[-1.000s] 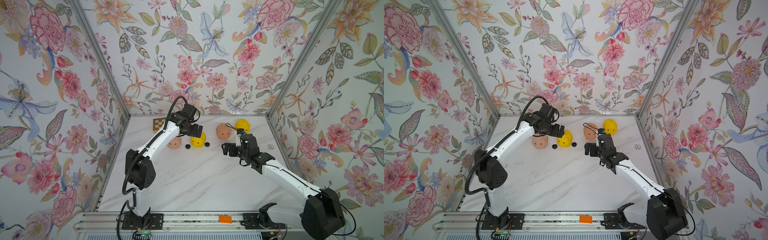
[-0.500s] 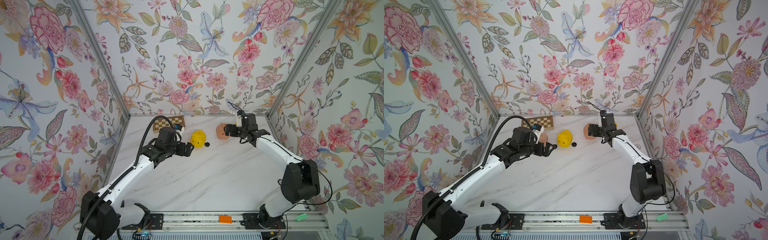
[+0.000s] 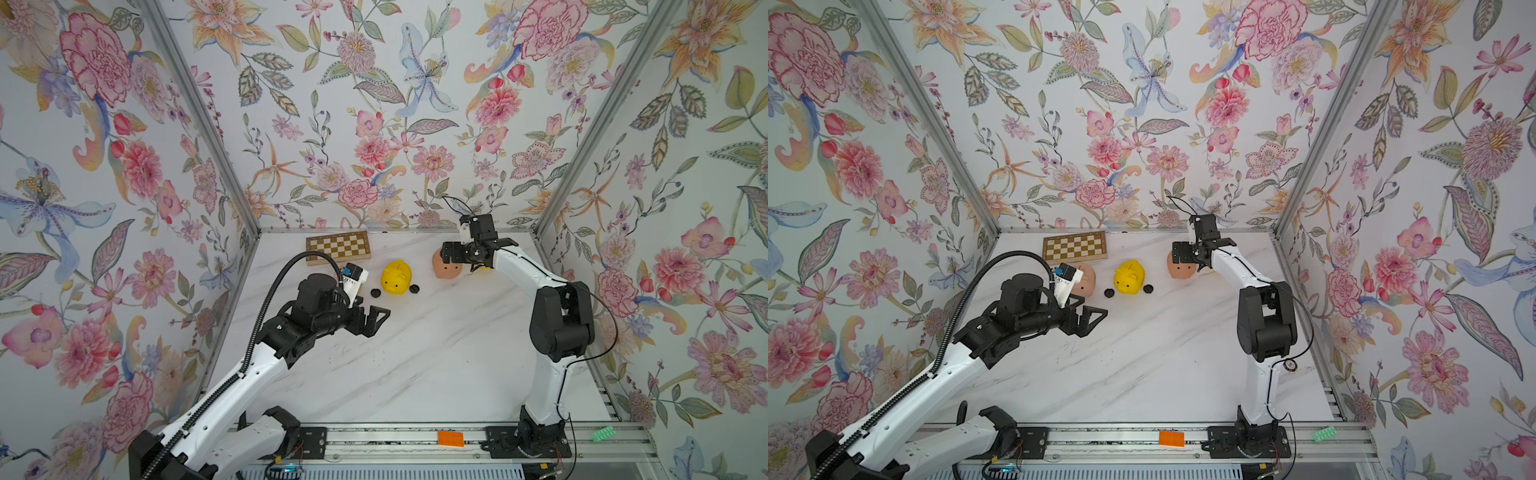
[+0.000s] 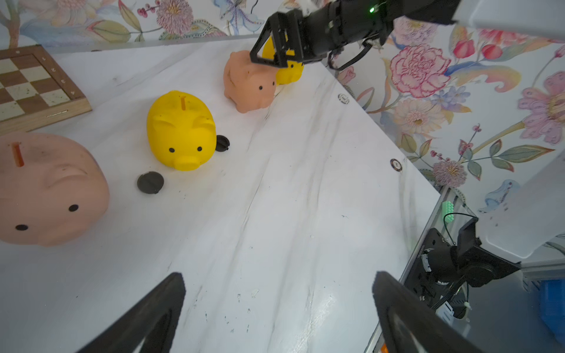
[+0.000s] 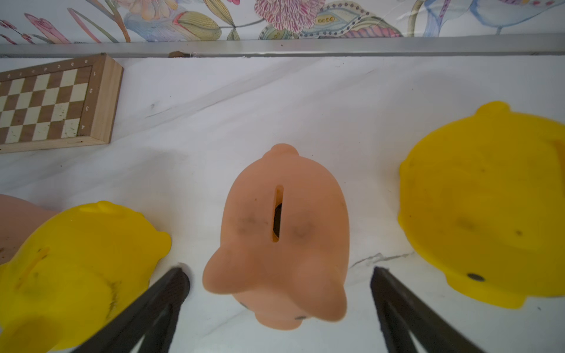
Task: Open piggy banks
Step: Pick up the piggy bank from the center of the board.
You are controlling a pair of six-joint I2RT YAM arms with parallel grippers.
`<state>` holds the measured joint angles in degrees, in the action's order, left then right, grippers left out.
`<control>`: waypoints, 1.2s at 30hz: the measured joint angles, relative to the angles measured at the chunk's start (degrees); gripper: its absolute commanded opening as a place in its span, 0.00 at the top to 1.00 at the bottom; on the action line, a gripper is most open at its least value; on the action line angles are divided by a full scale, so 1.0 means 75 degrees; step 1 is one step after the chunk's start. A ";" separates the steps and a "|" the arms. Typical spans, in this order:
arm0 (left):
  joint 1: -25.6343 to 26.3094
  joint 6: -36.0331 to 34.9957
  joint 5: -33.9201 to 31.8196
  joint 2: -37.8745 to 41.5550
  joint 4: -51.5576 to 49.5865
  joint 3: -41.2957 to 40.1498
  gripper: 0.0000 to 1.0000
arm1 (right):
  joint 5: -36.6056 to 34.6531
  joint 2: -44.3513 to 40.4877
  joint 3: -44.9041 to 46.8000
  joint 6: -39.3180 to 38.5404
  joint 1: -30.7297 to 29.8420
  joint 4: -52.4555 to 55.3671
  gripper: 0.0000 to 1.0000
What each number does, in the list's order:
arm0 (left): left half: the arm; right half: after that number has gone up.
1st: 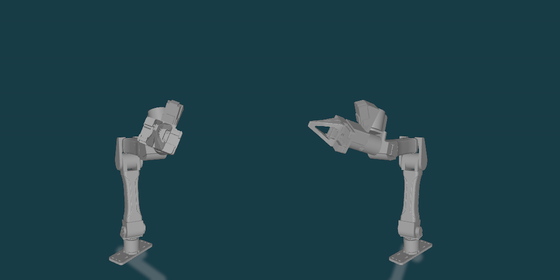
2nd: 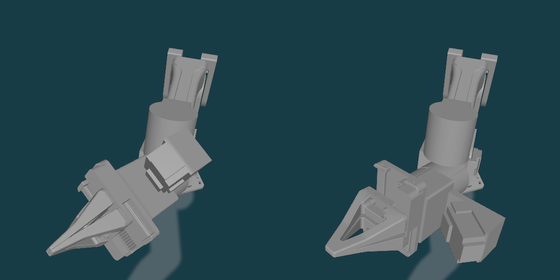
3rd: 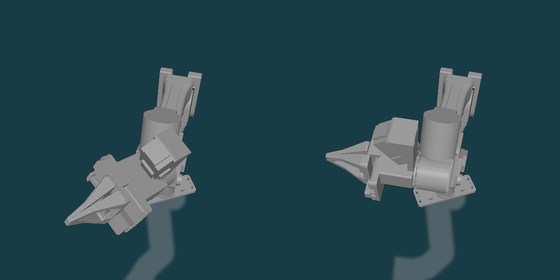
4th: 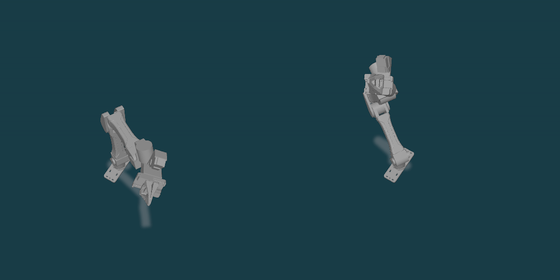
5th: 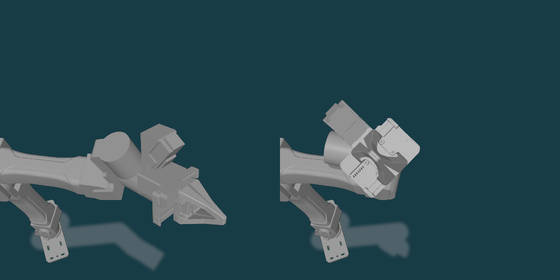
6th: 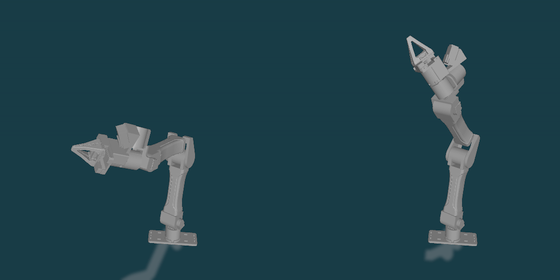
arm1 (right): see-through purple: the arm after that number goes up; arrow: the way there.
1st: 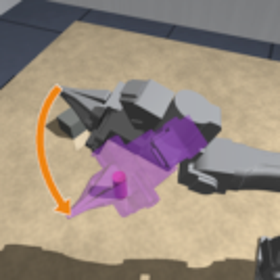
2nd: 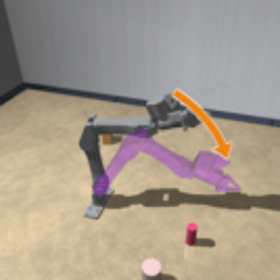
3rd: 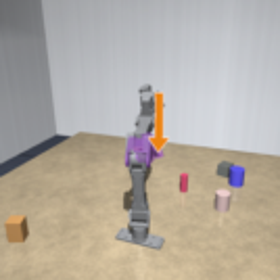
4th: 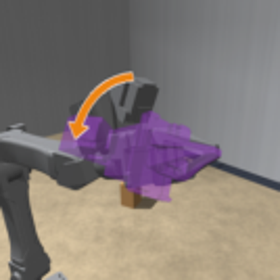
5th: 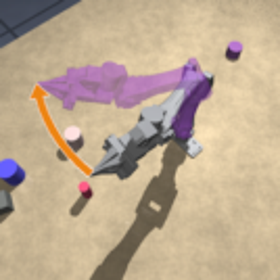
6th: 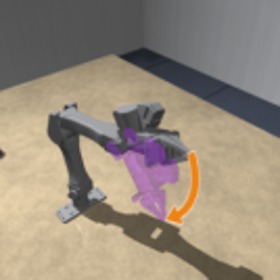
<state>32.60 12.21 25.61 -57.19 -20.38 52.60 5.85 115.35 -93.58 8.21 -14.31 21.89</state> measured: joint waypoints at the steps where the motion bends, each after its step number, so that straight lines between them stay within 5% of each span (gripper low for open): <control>1: 0.0006 -0.0003 0.0064 0.0093 0.0082 -0.0015 0.01 | 0.0023 0.0070 -0.0017 -0.0017 0.0000 0.0012 0.02; 16: 0.0006 -0.0055 0.0367 0.0210 0.0510 -0.0219 0.01 | -0.0119 0.0656 -0.0466 -0.0300 -0.0131 0.0137 0.03; 36: 0.0006 -0.0058 0.0367 0.0020 0.0565 -0.0230 0.01 | -0.1189 0.0705 -0.0437 -0.0603 -0.0595 0.0108 0.20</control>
<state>32.64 11.77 28.36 -57.04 -16.14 50.87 -3.07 120.64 -96.86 3.68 -18.76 22.70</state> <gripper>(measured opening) 0.989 0.836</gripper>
